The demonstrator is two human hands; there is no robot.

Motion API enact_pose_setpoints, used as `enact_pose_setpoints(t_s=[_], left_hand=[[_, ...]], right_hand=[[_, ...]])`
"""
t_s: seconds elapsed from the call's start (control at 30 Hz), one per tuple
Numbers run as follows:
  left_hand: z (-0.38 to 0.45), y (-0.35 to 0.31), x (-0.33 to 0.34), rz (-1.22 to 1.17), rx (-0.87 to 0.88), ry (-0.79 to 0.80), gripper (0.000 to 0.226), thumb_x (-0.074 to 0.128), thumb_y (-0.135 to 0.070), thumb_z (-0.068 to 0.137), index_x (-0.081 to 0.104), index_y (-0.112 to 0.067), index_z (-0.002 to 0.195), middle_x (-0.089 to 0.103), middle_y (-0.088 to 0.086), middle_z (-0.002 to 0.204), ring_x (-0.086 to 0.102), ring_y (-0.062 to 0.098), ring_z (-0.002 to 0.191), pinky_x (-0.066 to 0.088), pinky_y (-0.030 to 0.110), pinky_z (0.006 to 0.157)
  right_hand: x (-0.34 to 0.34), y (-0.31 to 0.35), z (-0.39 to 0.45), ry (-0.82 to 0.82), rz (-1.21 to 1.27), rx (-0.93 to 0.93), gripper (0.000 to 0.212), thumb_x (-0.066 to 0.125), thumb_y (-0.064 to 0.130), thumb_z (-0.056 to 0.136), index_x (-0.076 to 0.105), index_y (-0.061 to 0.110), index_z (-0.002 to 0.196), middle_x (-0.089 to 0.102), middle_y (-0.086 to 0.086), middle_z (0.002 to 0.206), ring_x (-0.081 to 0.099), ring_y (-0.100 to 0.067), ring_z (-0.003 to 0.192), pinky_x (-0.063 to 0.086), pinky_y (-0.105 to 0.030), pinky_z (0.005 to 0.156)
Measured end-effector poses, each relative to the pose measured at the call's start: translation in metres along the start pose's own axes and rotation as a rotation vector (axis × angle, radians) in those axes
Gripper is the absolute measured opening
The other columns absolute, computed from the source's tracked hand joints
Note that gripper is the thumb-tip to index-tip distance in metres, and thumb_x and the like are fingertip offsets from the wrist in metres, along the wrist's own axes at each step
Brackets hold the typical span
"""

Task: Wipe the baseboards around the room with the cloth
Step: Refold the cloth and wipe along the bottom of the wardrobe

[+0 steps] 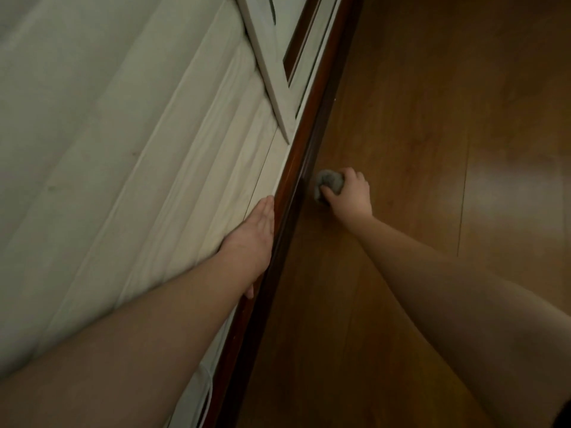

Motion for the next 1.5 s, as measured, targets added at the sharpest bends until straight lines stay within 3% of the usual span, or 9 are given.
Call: enact_pose_setpoints(t_s=[0.27,0.43,0.57,0.77,0.87,0.97,1.1,1.3,1.5], left_hand=[[0.005,0.003,-0.003,0.008,-0.03,0.083,0.138,0.051,-0.09,0.067,0.003,0.007,0.153,-0.002,0.037,0.158,-0.009,0.057,0.145,-0.016,0.068,0.111],[0.018,0.038,-0.035,0.033,-0.094,-0.06,0.12,0.044,-0.083,0.08,0.011,0.006,0.154,0.006,0.034,0.16,-0.002,0.05,0.149,-0.014,0.062,0.115],[0.032,0.083,-0.059,0.015,-0.204,-0.146,0.123,0.048,-0.08,0.08,-0.004,0.004,0.154,-0.004,0.029,0.162,-0.007,0.043,0.151,-0.013,0.059,0.117],[0.066,0.124,-0.099,0.09,-0.292,-0.122,0.133,0.054,-0.084,0.073,-0.007,0.003,0.154,-0.003,0.029,0.162,-0.006,0.044,0.151,-0.009,0.06,0.12],[0.082,0.139,-0.106,0.124,-0.311,0.017,0.129,0.064,-0.077,0.074,0.002,0.001,0.155,0.011,0.029,0.161,0.008,0.046,0.15,-0.002,0.064,0.119],[0.098,0.151,-0.111,0.038,-0.261,0.14,0.112,0.075,-0.063,0.075,0.024,-0.002,0.154,0.033,0.023,0.155,0.03,0.041,0.144,0.014,0.064,0.118],[0.106,0.16,-0.117,-0.069,-0.118,0.171,0.097,0.08,-0.061,0.071,0.043,-0.008,0.143,0.048,0.014,0.142,0.043,0.032,0.134,0.023,0.056,0.116],[0.117,0.172,-0.118,-0.2,-0.189,0.224,0.129,0.066,-0.07,0.078,-0.005,0.006,0.153,0.009,0.027,0.163,0.016,0.039,0.15,0.016,0.052,0.121],[0.149,0.192,-0.11,-0.254,-0.232,0.289,0.151,0.079,-0.069,0.064,-0.018,0.009,0.149,-0.007,0.032,0.161,0.008,0.041,0.151,0.02,0.05,0.121]], right_hand=[[-0.005,-0.061,-0.064,0.02,-0.011,-0.079,0.048,0.069,0.033,0.09,0.05,0.021,0.132,0.048,0.003,0.126,0.041,-0.014,0.12,0.039,-0.034,0.106],[-0.012,-0.088,-0.099,-0.026,-0.015,-0.171,0.046,0.071,0.03,0.089,0.052,0.022,0.131,0.039,0.014,0.118,0.031,0.001,0.112,0.035,-0.03,0.103],[-0.012,-0.09,-0.093,-0.007,-0.052,-0.248,0.048,0.071,0.032,0.089,0.051,0.022,0.132,0.047,0.005,0.126,0.038,-0.008,0.117,0.036,-0.03,0.104],[-0.007,-0.085,-0.073,0.02,-0.202,-0.338,0.052,0.059,0.045,0.092,0.049,0.016,0.134,0.052,-0.007,0.13,0.045,-0.026,0.125,0.041,-0.042,0.108],[0.001,-0.092,-0.073,0.022,-0.238,-0.339,0.054,0.059,0.046,0.092,0.045,0.018,0.135,0.051,-0.008,0.131,0.047,-0.028,0.126,0.042,-0.043,0.108],[0.006,-0.093,-0.073,0.067,-0.254,-0.35,0.058,0.06,0.046,0.089,0.041,0.02,0.137,0.051,-0.007,0.133,0.048,-0.029,0.126,0.042,-0.044,0.108],[0.007,-0.088,-0.074,0.15,-0.245,-0.366,0.058,0.054,0.047,0.091,0.041,0.019,0.14,0.052,-0.009,0.139,0.048,-0.03,0.131,0.032,-0.04,0.114],[-0.002,-0.078,-0.075,0.224,-0.274,-0.357,0.059,0.054,0.05,0.088,0.047,0.018,0.138,0.057,-0.008,0.138,0.056,-0.029,0.127,0.031,-0.043,0.111],[0.003,-0.082,-0.075,0.206,-0.28,-0.389,0.06,0.047,0.054,0.089,0.045,0.021,0.139,0.055,-0.004,0.138,0.054,-0.024,0.128,0.032,-0.04,0.11]])
Point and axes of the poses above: each hand's wrist, its own z-axis towards the middle knuckle, its own x-axis out of the palm, y = z × x, the point moved 8 cm from there along z, towards the middle knuckle
